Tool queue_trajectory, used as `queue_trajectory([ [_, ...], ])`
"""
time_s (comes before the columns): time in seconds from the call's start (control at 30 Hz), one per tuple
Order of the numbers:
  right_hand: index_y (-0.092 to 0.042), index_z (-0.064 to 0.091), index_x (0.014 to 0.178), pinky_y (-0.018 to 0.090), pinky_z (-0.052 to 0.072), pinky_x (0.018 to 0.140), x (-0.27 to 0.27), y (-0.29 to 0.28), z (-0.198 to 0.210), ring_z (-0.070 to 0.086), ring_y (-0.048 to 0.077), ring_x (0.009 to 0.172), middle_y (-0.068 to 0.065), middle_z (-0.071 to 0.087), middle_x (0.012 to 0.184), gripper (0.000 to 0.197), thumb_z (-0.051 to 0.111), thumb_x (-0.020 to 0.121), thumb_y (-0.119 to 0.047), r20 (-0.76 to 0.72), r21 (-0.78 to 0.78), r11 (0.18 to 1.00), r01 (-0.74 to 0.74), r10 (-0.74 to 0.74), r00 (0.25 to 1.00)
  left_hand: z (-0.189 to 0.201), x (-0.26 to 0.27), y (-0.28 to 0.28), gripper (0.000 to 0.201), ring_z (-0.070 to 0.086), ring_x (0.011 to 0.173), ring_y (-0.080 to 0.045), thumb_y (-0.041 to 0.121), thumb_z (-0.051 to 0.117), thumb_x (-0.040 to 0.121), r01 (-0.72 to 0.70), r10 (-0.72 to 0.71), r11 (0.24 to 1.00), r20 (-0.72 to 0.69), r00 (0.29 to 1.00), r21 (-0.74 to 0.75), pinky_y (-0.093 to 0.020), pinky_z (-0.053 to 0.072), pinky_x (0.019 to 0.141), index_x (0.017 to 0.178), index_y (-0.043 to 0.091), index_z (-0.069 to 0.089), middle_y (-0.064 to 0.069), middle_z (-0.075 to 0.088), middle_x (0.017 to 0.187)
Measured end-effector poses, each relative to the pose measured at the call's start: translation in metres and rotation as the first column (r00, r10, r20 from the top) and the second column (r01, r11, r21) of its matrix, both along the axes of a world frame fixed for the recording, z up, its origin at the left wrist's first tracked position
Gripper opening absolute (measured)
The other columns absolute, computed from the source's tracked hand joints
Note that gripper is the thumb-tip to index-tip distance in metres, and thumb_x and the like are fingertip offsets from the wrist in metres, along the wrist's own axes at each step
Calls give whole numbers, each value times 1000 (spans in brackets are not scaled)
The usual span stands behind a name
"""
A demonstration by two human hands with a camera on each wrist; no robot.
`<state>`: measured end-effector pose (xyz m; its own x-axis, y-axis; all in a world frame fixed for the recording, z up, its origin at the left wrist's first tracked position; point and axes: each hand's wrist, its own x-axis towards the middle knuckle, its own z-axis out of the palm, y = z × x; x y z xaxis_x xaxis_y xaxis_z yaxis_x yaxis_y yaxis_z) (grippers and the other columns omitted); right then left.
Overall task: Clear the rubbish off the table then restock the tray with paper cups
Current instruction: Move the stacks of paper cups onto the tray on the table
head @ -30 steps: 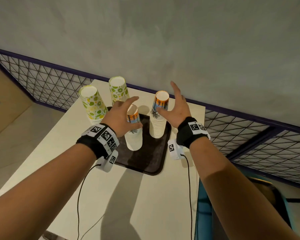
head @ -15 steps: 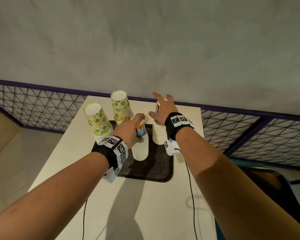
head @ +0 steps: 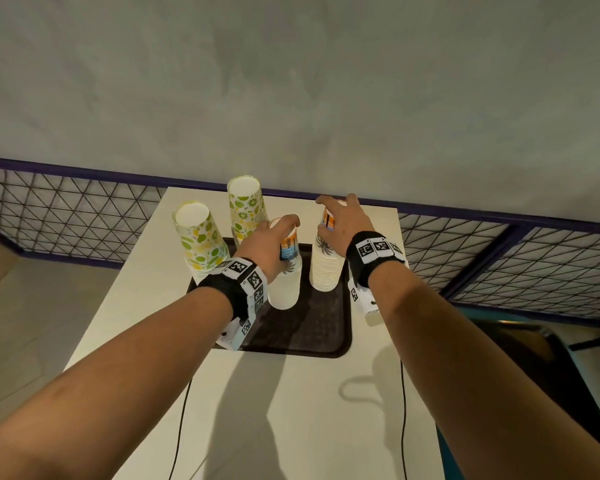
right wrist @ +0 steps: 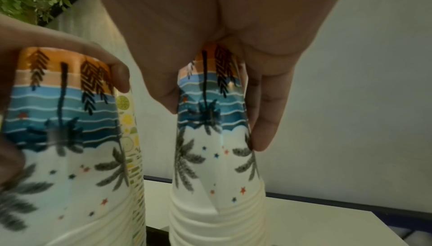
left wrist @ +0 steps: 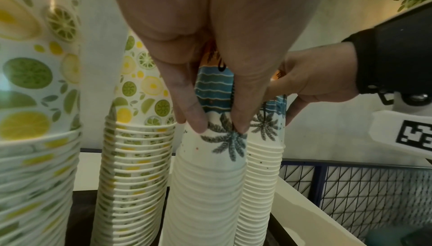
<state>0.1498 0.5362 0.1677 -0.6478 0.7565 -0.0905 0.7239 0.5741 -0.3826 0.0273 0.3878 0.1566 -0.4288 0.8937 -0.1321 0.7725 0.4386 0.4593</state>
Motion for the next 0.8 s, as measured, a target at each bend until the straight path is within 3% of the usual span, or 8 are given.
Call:
queue_trajectory([
  [0.37,-42,37,147,46,52,100,13,-19,-4,53,43,122,16,32,149,57,60,96,-31,-15,-1,1000,21,-21,1000,4,-4,13,80,63,110,-39,12,80,87,15,-15,1000,-3,1000,5,-49,58,95,149,37,36,-15,52,124],
  [0.5,-42,37,146,46,53,97,16,-23,-5,55,42,116,14,37,141,56,59,95,-31,-23,9,1000,10,-10,1000,4,-6,16,82,62,114,-39,11,81,86,14,-14,1000,-3,1000,7,-49,57,96,150,37,36,-15,53,125],
  [0.8,-42,35,146,46,53,99,17,-25,-8,54,40,119,13,35,142,58,62,95,-31,-20,3,1000,6,-6,1000,2,-6,19,83,62,116,-38,15,82,87,22,-22,1000,-40,999,5,-46,56,95,151,37,35,-15,56,128],
])
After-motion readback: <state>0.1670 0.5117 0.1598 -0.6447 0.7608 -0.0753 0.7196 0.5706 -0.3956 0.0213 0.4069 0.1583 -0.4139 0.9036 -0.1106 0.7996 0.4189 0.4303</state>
